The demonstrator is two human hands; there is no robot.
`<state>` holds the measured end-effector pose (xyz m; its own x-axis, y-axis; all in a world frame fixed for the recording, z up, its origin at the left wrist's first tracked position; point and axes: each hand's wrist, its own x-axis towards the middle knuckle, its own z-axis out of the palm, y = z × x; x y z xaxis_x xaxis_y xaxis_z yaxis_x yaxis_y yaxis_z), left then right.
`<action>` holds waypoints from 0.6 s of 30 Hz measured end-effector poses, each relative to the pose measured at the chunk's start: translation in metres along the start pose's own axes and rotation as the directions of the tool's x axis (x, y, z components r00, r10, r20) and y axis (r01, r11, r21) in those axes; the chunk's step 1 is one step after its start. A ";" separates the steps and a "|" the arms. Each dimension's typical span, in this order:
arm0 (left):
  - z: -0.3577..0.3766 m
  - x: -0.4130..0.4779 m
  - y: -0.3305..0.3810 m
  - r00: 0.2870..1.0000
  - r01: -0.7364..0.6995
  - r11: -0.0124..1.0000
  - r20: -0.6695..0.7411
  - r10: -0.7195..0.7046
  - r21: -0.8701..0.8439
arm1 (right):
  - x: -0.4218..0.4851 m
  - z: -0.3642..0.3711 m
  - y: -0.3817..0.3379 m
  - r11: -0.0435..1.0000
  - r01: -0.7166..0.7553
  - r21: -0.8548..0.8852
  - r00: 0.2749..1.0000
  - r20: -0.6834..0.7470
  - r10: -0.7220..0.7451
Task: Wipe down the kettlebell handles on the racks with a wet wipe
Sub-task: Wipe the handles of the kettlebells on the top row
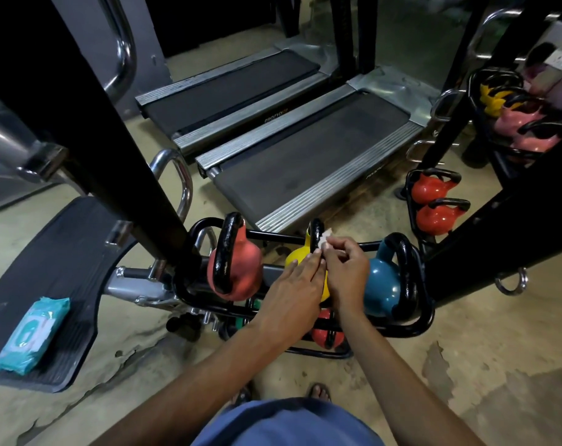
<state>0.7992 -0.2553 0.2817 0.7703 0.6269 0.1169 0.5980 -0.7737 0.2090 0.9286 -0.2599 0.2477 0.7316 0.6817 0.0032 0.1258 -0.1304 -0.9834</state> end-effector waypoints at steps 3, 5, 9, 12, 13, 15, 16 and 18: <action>0.003 -0.013 0.003 0.999 -0.033 0.999 0.000 0.033 0.022 | 0.018 -0.006 -0.002 0.879 0.402 -0.255 0.913 0.183 -0.364; 0.009 -0.025 0.004 0.998 -0.062 0.997 0.011 0.062 0.043 | 0.038 -0.008 -0.003 0.757 0.572 -0.317 0.813 0.340 -0.472; 0.013 -0.034 0.004 0.997 -0.073 0.996 0.043 0.071 0.043 | 0.050 -0.022 -0.018 0.395 0.864 -0.311 0.476 0.759 -0.443; 0.012 -0.032 0.006 0.997 -0.054 0.998 0.047 0.053 0.021 | 0.064 -0.023 -0.041 0.091 0.960 -0.265 0.279 0.929 -0.241; 0.012 -0.033 0.006 0.998 -0.047 0.999 0.051 0.047 0.013 | 0.072 -0.018 -0.046 0.057 0.955 -0.292 0.298 0.931 -0.211; 0.013 -0.035 0.008 0.998 -0.042 0.999 0.050 0.041 0.023 | 0.083 -0.010 -0.051 0.100 0.921 -0.377 0.389 0.899 -0.202; 0.013 -0.036 0.008 0.998 -0.039 0.999 0.050 0.037 0.027 | 0.082 -0.008 -0.049 0.180 0.898 -0.402 0.434 0.874 -0.217; 0.013 -0.038 0.007 0.998 -0.024 0.999 0.050 0.023 0.020 | 0.066 -0.014 -0.038 0.362 0.837 -0.411 0.525 0.792 -0.312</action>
<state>0.7768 -0.2860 0.2657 0.7942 0.6033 0.0729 0.5834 -0.7905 0.1863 0.9816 -0.2203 0.2875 -0.1863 0.9686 0.1648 0.9332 0.2269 -0.2786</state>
